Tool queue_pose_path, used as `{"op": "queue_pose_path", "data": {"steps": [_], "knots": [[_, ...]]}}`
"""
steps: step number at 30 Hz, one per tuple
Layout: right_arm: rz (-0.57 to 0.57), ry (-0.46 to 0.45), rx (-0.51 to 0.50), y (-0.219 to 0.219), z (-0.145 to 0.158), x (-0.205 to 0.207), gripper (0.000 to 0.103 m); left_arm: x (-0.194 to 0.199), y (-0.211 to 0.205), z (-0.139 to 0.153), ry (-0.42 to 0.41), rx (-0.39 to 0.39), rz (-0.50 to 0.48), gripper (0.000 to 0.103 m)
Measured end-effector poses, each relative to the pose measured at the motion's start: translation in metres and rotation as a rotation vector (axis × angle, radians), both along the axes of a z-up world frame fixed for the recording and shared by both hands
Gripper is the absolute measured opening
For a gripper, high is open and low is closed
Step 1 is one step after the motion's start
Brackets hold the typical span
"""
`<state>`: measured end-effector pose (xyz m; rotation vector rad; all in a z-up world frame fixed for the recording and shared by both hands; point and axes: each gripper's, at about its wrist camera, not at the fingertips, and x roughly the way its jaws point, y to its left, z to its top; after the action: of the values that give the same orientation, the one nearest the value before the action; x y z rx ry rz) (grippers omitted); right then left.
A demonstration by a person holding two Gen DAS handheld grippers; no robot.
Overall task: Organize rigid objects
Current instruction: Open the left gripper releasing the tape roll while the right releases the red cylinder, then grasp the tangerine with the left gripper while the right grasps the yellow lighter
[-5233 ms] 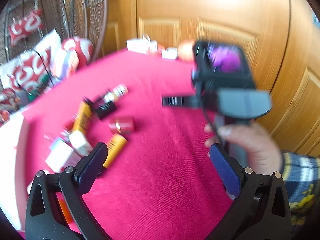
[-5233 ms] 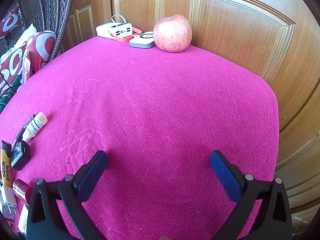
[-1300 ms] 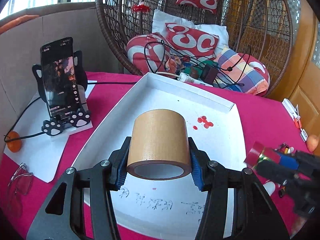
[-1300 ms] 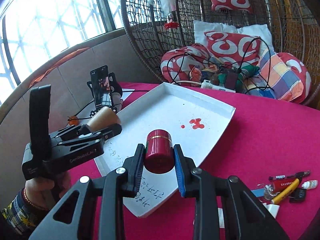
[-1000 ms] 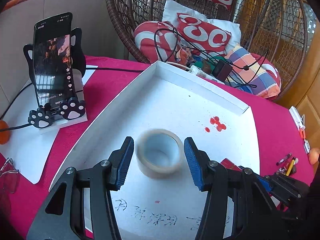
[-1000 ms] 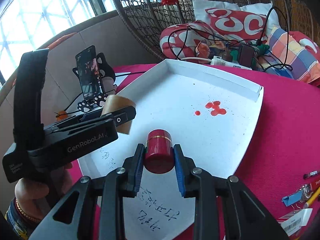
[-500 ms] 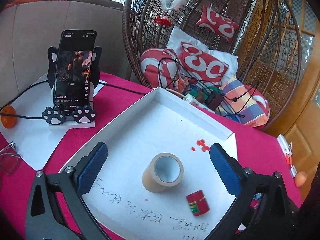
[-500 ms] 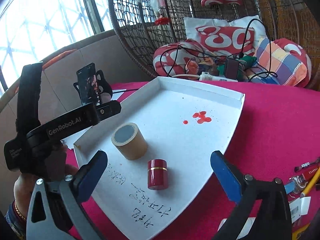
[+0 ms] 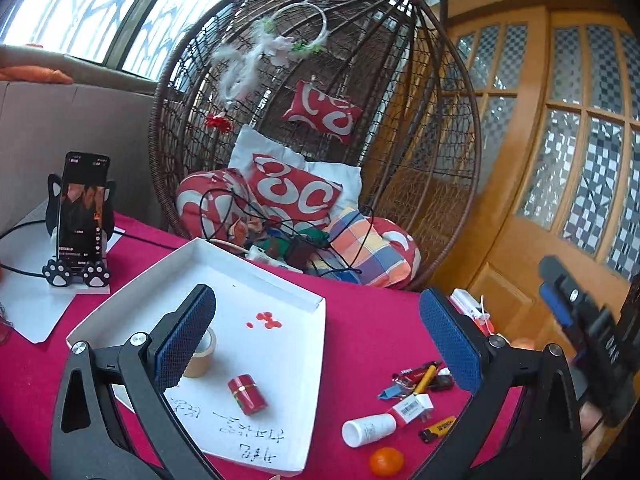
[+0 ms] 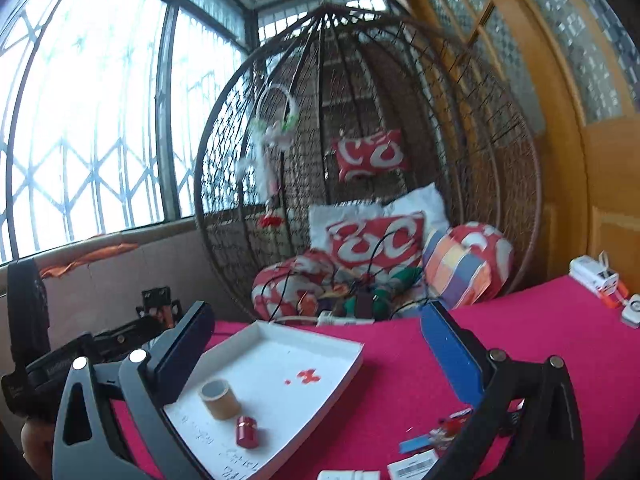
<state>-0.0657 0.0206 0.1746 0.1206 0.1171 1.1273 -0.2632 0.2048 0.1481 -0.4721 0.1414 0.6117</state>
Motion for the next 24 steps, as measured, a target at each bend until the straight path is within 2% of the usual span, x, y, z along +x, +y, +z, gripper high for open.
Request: {"op": "queue_pose_path", "data": {"steps": [2, 3, 7, 9, 11, 13, 17, 21, 24], "knots": [[-0.095, 0.008, 0.073, -0.024, 0.009, 0.010, 0.103, 0.012, -0.009, -0.001, 0.065, 0.009, -0.011, 0.103], [-0.137, 0.040, 0.088, -0.033, 0.011, 0.019, 0.103, 0.020, -0.011, -0.004, 0.097, -0.006, -0.028, 0.103], [-0.107, 0.206, -0.072, -0.038, -0.002, 0.062, 0.103, 0.049, -0.008, -0.027, 0.202, -0.156, -0.119, 0.103], [-0.144, 0.216, -0.057, -0.053, -0.018, 0.070, 0.103, 0.059, -0.013, -0.036, 0.242, -0.168, -0.145, 0.103], [-0.207, 0.184, -0.073, -0.068, -0.033, 0.071, 0.103, 0.063, -0.022, -0.038, 0.271, -0.143, -0.149, 0.103], [-0.240, 0.178, -0.139, -0.075, -0.046, 0.078, 0.103, 0.068, -0.030, -0.038, 0.298, -0.114, -0.165, 0.103], [-0.192, 0.284, -0.268, -0.083, -0.077, 0.097, 0.103, 0.078, -0.041, -0.049, 0.335, -0.119, -0.242, 0.103], [-0.212, 0.336, -0.405, -0.083, -0.110, 0.104, 0.103, 0.098, -0.061, -0.077, 0.410, -0.160, -0.340, 0.103], [-0.156, 0.397, -0.490, -0.079, -0.130, 0.105, 0.103, 0.114, -0.080, -0.098, 0.488, -0.158, -0.395, 0.103]]}}
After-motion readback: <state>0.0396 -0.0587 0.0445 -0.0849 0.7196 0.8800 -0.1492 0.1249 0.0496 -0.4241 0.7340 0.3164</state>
